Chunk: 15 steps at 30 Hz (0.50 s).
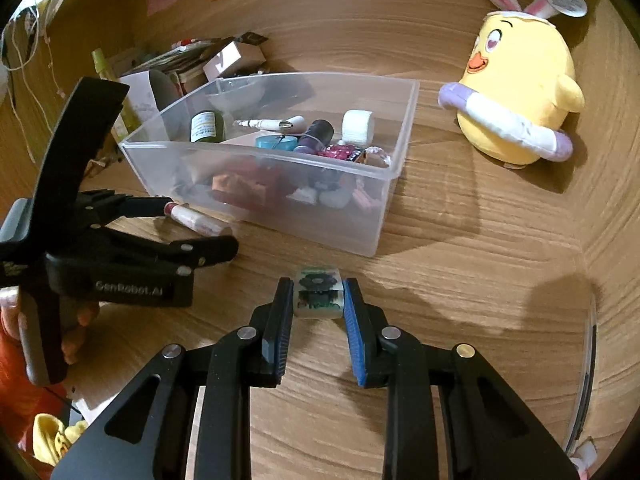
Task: Organize objects
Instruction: 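Grasp the green square pack with the right gripper while the left grasps the white red-capped tube, then lower the white tube and green pack into the box and open both grippers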
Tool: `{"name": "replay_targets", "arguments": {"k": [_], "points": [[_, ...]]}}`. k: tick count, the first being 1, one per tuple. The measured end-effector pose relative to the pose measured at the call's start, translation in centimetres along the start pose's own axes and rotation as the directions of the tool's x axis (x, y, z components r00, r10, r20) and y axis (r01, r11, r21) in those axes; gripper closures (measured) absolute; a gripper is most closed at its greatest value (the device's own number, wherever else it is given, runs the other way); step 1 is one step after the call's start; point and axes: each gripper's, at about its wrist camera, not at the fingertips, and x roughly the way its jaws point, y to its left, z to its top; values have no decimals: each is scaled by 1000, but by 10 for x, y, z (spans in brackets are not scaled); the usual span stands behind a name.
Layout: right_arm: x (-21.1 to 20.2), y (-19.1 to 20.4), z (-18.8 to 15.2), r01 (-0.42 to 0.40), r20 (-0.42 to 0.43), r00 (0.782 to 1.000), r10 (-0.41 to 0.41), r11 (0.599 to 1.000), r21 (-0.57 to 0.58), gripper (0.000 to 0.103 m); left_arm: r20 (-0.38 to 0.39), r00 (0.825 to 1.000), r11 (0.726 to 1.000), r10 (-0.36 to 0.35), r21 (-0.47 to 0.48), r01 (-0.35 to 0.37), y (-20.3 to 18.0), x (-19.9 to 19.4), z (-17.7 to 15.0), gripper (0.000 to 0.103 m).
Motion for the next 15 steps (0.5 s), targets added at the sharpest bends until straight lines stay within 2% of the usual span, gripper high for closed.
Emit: {"name": "replay_targets", "arguments": {"k": [1, 3, 11, 15], "points": [[0, 0, 0, -1, 3, 1000, 1, 1000, 2, 81, 8, 1000, 1000, 5, -13, -5, 1, -1, -1, 8], [-1, 0, -1, -6, 8, 1000, 6, 1000, 5, 81, 21, 999, 999, 27, -20, -26, 3, -3, -2, 19], [-11, 4, 2, -20, 36, 999, 20, 1000, 6, 81, 38, 999, 997, -37, -71, 40, 14, -17, -16, 19], [-20, 9, 10, -22, 66, 998, 23, 1000, -1, 81, 78, 996, 997, -45, -66, 50, 19, -34, -23, 19]]}}
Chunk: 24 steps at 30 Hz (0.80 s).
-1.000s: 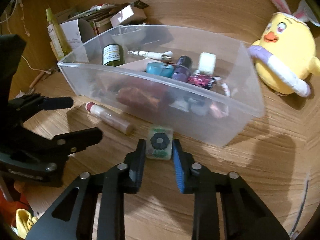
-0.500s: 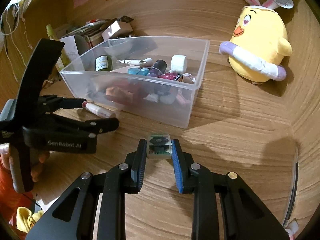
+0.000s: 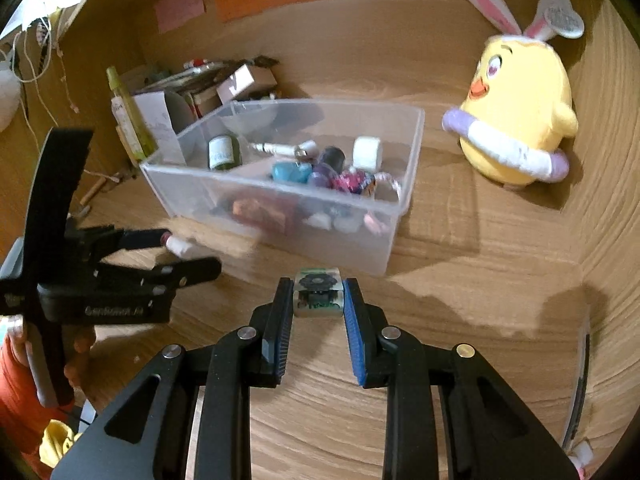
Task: Organize objects
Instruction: 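Lower the white tube and green pack into the box and open both grippers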
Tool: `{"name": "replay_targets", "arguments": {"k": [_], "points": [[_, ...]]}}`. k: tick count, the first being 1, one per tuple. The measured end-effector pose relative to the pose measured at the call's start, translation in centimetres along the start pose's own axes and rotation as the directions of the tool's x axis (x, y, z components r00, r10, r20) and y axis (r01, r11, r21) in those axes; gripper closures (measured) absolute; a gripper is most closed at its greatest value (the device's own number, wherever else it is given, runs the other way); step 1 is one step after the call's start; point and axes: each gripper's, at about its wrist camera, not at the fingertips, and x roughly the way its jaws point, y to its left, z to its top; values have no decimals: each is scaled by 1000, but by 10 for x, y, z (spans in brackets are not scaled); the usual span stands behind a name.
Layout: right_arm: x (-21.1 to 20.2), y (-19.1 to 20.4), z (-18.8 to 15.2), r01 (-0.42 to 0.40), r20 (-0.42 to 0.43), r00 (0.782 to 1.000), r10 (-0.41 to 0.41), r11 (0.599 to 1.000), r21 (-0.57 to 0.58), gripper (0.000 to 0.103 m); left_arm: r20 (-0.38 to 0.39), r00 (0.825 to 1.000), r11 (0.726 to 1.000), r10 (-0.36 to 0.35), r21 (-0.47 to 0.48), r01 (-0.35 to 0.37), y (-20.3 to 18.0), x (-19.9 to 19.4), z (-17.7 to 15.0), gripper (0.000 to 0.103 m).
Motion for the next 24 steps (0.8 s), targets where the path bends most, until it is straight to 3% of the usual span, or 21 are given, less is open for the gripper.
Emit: {"name": "replay_targets", "arguments": {"k": [10, 14, 18, 24], "points": [[-19, 16, 38, -5, 104, 995, 6, 1000, -14, 81, 181, 983, 1000, -8, 9, 6, 15, -57, 19, 19], [-21, 21, 58, 9, 142, 990, -5, 1000, -29, 81, 216, 976, 1000, -20, -2, 21, 23, -66, 38, 19], [-16, 20, 77, 24, 155, 988, -19, 999, -32, 81, 212, 977, 1000, -26, -7, 28, 26, -58, 59, 19], [15, 19, 96, 38, 103, 994, -34, 998, -40, 81, 139, 989, 999, -39, -6, 40, 29, -25, 82, 19]]}}
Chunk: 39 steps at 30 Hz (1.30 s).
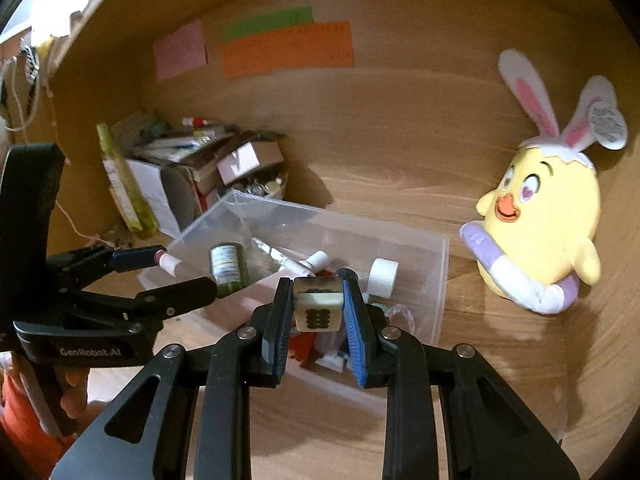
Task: Organize objects
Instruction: 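Lower the white tube and green pack into the box and open both grippers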
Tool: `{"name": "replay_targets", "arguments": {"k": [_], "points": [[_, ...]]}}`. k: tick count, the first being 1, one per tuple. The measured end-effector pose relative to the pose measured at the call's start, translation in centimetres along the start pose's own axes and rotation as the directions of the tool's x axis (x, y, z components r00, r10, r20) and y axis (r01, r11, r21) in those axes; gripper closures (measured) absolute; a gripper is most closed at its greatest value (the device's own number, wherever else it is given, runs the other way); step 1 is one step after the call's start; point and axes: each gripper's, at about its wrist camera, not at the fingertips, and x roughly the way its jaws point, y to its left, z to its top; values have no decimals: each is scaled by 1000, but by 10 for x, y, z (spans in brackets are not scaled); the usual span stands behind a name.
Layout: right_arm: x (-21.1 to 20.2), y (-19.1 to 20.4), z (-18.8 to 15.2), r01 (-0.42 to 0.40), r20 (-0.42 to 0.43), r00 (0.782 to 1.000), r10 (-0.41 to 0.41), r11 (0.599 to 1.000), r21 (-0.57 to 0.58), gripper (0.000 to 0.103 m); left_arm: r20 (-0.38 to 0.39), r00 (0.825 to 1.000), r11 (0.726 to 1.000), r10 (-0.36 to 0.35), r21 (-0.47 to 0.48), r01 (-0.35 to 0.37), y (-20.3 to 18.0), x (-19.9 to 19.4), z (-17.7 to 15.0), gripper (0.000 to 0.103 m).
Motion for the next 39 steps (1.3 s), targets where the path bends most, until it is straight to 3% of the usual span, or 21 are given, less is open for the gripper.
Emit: {"name": "replay_targets", "arguments": {"k": [6, 14, 16, 27, 39], "points": [[34, -4, -2, 41, -71, 997, -42, 999, -17, 81, -50, 999, 1000, -22, -21, 21, 5, 25, 2, 19], [53, -5, -8, 49, -122, 991, -53, 998, -35, 80, -38, 999, 1000, -4, -6, 3, 3, 29, 4, 11], [52, -4, -7, 39, -127, 991, -43, 999, -36, 76, -34, 999, 1000, -4, 5, 4, 2, 27, 4, 11], [12, -5, -8, 16, -61, 998, -17, 1000, -25, 58, 36, 999, 999, -16, 45, 14, -5, -8, -2, 8], [-38, -2, -34, 17, 39, 999, -17, 1000, -11, 35, 171, 984, 991, 41, 122, -63, -18, -51, -34, 6]]}}
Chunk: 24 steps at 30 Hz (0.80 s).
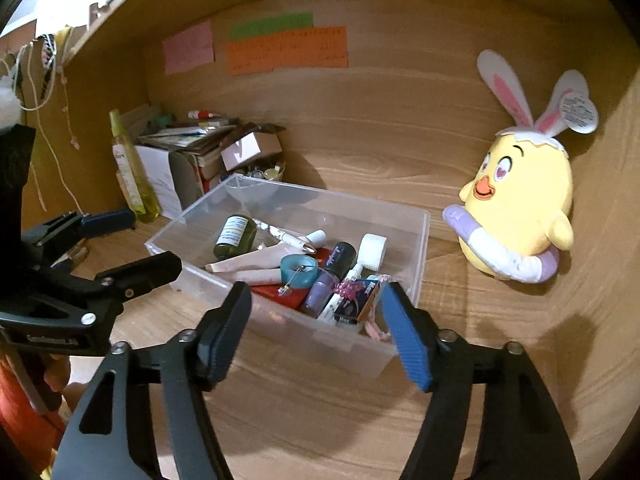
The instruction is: Organize objects
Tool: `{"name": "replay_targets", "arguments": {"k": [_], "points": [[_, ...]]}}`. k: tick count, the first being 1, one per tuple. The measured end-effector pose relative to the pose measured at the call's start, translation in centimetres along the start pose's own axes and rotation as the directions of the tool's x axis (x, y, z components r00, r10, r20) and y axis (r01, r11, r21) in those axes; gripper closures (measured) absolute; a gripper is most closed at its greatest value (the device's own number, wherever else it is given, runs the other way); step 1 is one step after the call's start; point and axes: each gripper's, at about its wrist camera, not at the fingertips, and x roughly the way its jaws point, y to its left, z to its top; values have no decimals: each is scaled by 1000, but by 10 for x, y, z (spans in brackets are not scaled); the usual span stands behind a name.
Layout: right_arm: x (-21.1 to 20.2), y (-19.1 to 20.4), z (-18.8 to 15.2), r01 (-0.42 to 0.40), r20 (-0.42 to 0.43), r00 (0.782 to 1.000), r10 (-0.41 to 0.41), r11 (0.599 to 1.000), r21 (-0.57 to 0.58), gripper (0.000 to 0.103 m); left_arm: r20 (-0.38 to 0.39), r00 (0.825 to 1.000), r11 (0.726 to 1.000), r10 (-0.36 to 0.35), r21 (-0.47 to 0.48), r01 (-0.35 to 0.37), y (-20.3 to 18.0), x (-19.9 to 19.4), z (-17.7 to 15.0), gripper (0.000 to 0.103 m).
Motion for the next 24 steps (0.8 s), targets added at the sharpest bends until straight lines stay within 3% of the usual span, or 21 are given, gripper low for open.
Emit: {"name": "replay_targets", "arguments": {"k": [8, 24], "points": [[-20, 2, -20, -16, 40, 999, 14, 999, 42, 33, 19, 1000, 1000, -9, 0, 9, -10, -10, -23, 6], [-20, 1, -33, -41, 17, 999, 40, 997, 68, 33, 22, 999, 999, -31, -9, 32, -15, -14, -34, 5]]}}
